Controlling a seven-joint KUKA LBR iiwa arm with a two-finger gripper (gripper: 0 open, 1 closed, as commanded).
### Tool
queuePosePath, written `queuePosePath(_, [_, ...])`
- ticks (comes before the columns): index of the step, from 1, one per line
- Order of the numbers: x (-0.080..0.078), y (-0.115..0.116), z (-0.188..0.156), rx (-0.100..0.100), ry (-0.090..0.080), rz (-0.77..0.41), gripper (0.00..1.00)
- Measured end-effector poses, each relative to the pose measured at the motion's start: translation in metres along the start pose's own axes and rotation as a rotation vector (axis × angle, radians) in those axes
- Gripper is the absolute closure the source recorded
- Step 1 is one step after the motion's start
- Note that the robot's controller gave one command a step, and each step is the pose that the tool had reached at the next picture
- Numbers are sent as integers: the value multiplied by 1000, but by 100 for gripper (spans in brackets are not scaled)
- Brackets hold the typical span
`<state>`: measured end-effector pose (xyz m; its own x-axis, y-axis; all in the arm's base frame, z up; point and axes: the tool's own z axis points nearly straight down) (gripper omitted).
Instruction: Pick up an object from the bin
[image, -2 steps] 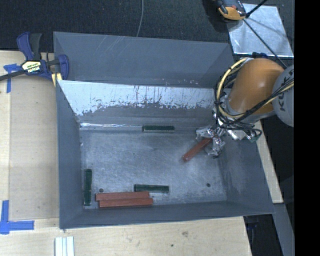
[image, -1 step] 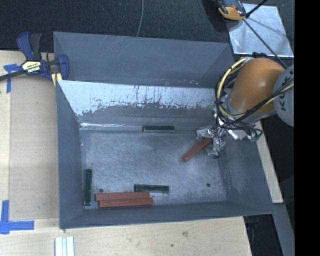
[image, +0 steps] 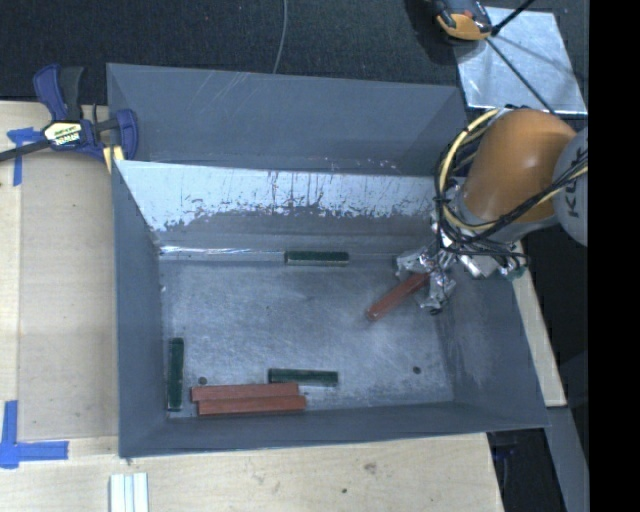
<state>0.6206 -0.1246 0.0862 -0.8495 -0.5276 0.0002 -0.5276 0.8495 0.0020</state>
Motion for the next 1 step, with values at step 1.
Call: queuePosePath(1, [0,-1,-16,2,-1,0,100])
